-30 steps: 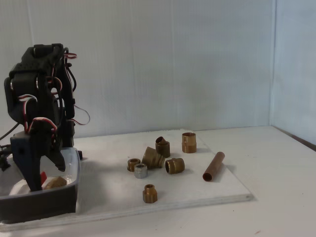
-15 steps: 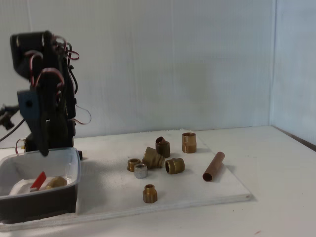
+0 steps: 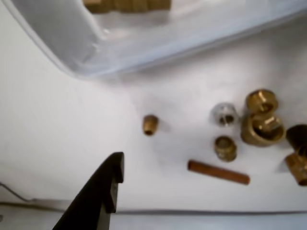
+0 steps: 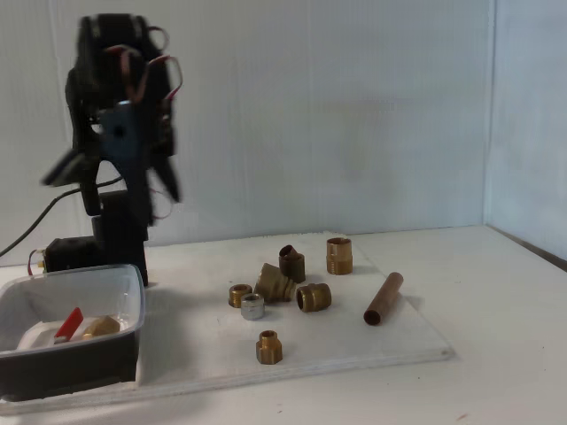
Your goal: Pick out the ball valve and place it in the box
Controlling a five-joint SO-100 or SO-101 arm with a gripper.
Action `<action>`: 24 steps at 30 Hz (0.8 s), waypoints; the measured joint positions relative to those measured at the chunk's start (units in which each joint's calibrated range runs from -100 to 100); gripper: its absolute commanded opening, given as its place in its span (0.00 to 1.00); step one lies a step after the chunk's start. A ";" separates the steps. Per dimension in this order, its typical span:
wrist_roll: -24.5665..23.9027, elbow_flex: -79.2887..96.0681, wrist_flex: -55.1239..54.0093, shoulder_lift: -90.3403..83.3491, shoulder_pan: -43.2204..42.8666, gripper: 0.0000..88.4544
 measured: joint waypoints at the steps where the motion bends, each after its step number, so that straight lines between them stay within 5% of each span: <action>1: -2.43 0.00 0.00 -0.08 -2.30 0.48; 14: -30.43 -0.09 0.00 -0.34 -31.64 0.48; 24: -45.16 -0.09 0.09 -0.59 -48.61 0.48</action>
